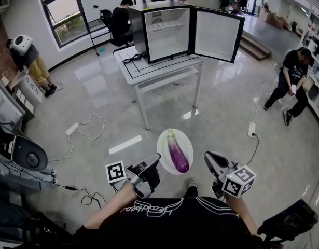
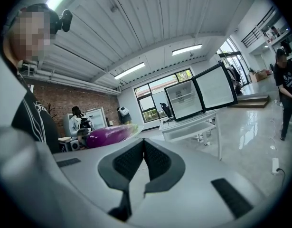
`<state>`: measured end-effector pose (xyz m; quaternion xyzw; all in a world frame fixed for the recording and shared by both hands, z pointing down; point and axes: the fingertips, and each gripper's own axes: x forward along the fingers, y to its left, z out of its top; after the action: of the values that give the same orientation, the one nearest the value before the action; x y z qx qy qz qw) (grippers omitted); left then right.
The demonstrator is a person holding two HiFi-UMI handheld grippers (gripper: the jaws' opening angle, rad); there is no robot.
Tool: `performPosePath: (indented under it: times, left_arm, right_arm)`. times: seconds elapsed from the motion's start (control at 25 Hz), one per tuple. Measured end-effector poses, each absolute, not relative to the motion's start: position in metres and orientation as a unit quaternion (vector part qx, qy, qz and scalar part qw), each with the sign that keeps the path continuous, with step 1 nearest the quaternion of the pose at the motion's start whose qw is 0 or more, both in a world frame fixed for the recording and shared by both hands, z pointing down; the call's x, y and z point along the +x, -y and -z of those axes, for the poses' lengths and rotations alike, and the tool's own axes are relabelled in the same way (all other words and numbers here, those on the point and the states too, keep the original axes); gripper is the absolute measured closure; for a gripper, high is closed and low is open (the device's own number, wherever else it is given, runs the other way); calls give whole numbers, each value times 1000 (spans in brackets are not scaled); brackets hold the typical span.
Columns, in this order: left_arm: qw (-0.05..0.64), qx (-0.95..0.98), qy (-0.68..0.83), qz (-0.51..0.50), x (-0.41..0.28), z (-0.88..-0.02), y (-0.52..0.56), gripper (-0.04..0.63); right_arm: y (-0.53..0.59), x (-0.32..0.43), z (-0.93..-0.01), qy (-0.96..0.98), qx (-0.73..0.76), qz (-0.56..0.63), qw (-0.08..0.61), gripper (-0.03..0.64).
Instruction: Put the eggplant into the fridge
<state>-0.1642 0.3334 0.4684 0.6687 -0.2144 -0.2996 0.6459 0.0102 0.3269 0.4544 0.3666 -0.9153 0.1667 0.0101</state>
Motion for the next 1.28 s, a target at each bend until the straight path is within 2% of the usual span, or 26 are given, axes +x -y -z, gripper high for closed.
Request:
performPosePath:
  times: [1.0,1.28]
  left_arm:
    - [634,659,245,322,-43,-445,-115,574]
    - [628,666,234,329,-6,-443,-78,574]
  right_arm:
    - [-96,134,-437,927,333,-172,8,611]
    - [-60,168,-430,929,339,-152,8,611]
